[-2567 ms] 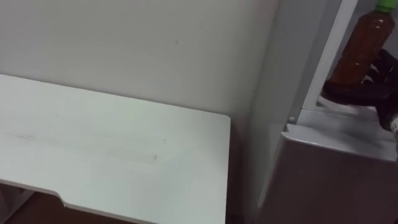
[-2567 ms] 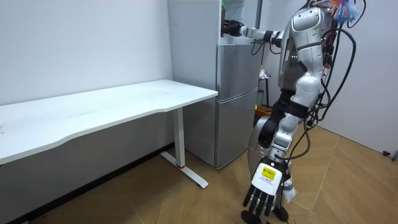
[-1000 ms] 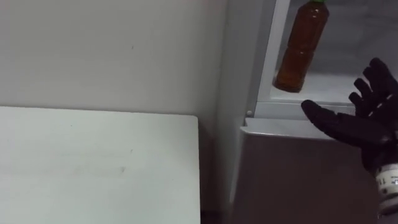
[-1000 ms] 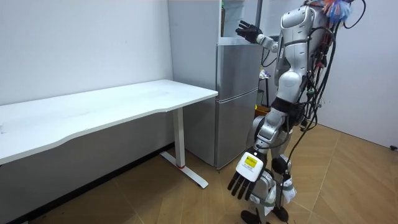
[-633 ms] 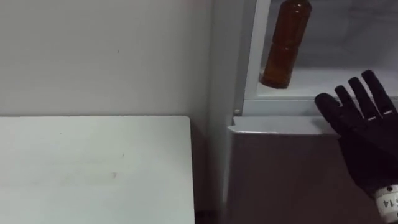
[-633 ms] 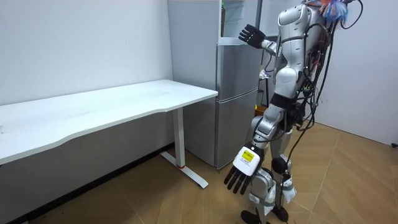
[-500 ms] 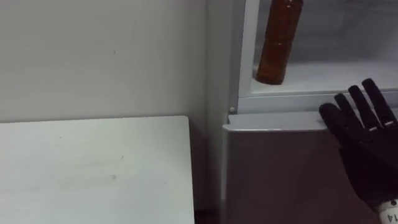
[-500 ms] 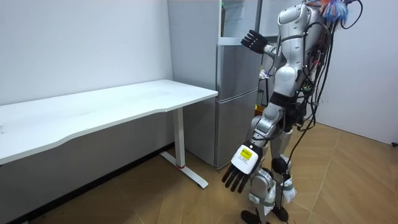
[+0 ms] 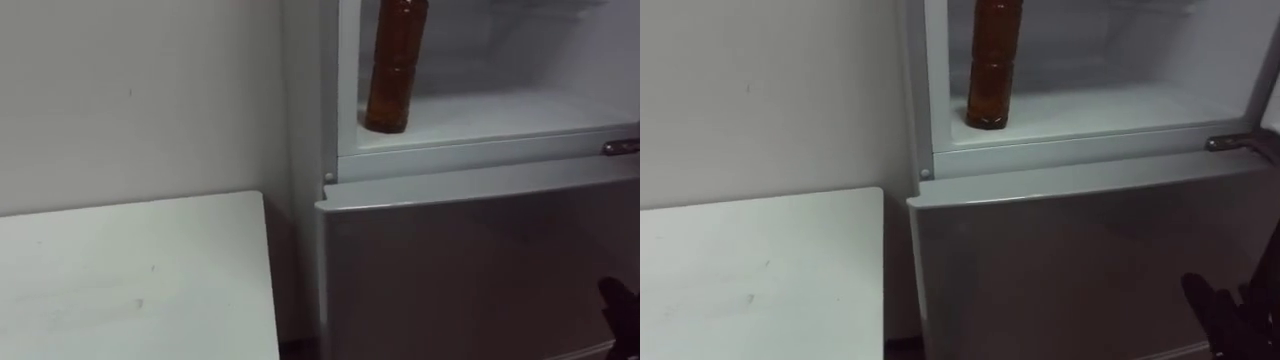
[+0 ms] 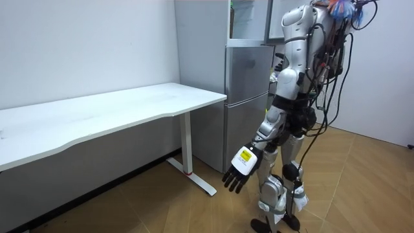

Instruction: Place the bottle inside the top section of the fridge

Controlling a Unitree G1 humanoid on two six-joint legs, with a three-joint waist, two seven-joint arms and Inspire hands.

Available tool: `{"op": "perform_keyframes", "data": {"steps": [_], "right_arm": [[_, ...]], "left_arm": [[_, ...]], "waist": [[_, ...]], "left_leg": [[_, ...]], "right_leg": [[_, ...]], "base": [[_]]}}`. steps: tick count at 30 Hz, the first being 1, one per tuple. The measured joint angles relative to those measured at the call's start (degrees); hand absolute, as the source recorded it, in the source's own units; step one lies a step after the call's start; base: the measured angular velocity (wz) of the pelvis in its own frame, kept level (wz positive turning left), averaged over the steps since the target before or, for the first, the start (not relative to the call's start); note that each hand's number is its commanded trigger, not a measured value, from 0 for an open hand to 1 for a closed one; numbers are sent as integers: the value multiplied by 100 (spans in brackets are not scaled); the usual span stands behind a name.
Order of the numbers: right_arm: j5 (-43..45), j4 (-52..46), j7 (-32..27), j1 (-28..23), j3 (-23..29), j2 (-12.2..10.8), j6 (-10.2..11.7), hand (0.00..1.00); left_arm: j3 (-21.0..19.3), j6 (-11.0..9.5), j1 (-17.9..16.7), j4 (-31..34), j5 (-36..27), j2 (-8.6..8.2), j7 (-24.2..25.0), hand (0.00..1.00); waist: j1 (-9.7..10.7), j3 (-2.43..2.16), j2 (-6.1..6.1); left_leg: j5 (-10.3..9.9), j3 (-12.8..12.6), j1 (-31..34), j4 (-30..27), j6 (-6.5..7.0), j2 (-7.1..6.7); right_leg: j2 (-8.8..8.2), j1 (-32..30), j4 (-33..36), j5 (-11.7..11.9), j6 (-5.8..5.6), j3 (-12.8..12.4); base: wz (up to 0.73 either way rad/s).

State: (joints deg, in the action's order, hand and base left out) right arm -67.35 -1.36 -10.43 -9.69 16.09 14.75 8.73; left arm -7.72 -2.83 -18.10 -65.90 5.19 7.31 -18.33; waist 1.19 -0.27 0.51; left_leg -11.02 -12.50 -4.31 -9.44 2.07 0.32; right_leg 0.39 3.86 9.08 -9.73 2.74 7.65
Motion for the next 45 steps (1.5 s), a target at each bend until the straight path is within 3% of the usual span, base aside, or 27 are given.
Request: {"op": "perform_keyframes", "data": {"steps": [10, 17, 25, 30, 36, 45], "right_arm": [[9, 484, -914, -66, 690, -1, 5, 0], [777, 568, -2055, -277, 1308, 2, 16, 0], [1084, 566, -3096, -217, 1768, 28, 61, 0], [1760, 563, -3654, -198, 1778, 317, 170, 0], [1820, 533, -4031, -42, 2000, 584, 197, 0], [2605, -184, -4528, -22, 2118, 755, 317, 0]], "left_arm": [[-179, -2, 30, 53, 0, 14, -25, 0], [-582, -15, -11, 76, -4, 30, -37, 0], [-602, -18, -31, 186, -9, 69, -69, 0], [-602, -29, -18, 185, -13, 121, -70, 0], [-602, -29, -20, 191, -15, 133, -86, 0], [-601, -31, -30, 175, -73, 132, -103, 0]], "waist": [[182, -4, 120], [219, 0, 201], [332, 4, 333], [351, 9, 359], [354, 8, 377], [352, 13, 389]], "left_leg": [[-10, 2, -4, 16, 5, -8], [-11, 0, -37, 53, 3, -12], [-12, 4, -18, 60, 4, -22], [-11, 1, 12, 69, 4, -27], [-11, -13, 65, 85, 3, -24], [-9, -72, 58, 109, 2, -25]], "right_leg": [[4, 1, -18, -8, -12, -18], [-1, -1, 8, -37, -16, -12], [-20, -53, 81, -79, -25, 4], [-16, -91, 70, -78, -25, -12], [-7, -160, 69, -82, -27, -22], [2, -188, 73, -84, -27, -67]], "base": [[-2], [-1], [1], [0], [0], [-2]]}}
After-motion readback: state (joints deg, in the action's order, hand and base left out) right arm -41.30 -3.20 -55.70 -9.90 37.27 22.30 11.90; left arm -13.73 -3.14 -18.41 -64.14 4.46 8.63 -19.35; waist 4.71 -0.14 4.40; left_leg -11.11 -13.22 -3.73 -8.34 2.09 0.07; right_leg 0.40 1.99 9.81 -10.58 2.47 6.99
